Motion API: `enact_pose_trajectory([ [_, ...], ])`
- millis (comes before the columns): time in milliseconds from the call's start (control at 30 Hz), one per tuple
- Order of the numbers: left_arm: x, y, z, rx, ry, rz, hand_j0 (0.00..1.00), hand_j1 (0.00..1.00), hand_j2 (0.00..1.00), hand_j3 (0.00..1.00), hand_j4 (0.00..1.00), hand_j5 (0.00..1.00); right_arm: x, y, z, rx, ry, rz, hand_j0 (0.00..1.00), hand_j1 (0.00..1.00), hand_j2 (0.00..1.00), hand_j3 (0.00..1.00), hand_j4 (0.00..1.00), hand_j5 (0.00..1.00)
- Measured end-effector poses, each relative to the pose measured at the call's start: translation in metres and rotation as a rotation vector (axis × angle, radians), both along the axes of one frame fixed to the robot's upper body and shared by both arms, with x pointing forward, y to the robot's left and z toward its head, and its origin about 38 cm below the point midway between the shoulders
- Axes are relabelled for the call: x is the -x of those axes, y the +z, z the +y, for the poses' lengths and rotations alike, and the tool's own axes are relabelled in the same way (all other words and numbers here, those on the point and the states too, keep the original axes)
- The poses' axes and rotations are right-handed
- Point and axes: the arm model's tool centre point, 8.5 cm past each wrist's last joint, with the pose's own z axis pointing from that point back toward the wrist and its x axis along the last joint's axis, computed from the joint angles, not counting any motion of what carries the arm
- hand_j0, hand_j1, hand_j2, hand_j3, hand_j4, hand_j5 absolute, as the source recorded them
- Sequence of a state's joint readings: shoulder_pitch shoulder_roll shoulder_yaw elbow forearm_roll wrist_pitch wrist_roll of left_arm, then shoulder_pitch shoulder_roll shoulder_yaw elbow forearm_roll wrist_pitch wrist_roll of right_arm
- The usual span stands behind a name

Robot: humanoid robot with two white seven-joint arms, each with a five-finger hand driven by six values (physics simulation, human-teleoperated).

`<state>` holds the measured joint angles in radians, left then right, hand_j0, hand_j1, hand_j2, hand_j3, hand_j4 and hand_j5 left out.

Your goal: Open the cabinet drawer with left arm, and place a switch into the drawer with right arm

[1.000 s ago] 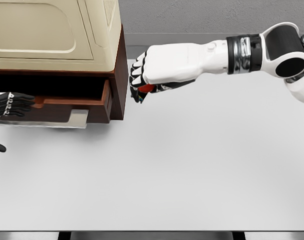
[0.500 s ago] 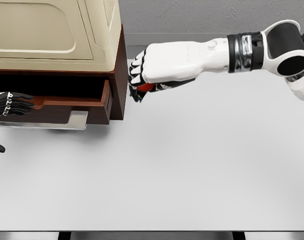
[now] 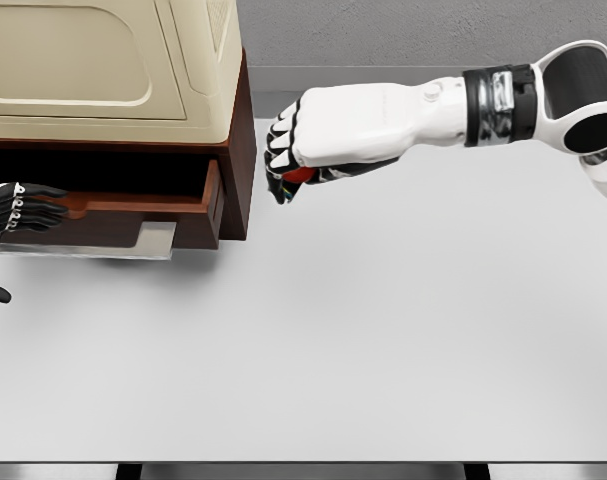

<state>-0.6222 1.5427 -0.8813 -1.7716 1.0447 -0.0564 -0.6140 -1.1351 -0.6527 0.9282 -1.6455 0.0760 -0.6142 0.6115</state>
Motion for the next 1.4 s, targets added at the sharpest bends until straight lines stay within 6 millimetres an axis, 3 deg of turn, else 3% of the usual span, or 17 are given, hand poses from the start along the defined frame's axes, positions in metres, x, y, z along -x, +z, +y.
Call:
enact_pose_trajectory([
  [400, 0.0, -0.001, 0.0, 0.015, 0.007, 0.009, 1.0, 1.0, 1.0, 1.0, 1.0, 1.0, 0.008, 0.013, 0.012, -0.032, 0.051, -0.001, 0.47, 0.47, 0.47, 0.47, 0.47, 0.47],
  [933, 0.001, -0.002, 0.0, 0.028, 0.016, 0.021, 1.0, 1.0, 1.0, 1.0, 1.0, 1.0, 0.017, 0.029, 0.058, -0.059, 0.138, -0.017, 0.47, 0.47, 0.47, 0.47, 0.47, 0.47],
  [1167, 0.0, -0.002, 0.0, 0.032, 0.017, 0.024, 1.0, 1.0, 1.0, 1.0, 1.0, 1.0, 0.008, 0.033, 0.071, -0.065, 0.114, -0.002, 0.47, 0.47, 0.47, 0.47, 0.47, 0.47],
  [1400, 0.0, -0.003, -0.001, 0.034, 0.016, 0.024, 1.0, 1.0, 1.0, 1.0, 1.0, 1.0, -0.003, 0.024, 0.092, -0.054, 0.106, 0.034, 0.47, 0.47, 0.47, 0.47, 0.47, 0.47],
])
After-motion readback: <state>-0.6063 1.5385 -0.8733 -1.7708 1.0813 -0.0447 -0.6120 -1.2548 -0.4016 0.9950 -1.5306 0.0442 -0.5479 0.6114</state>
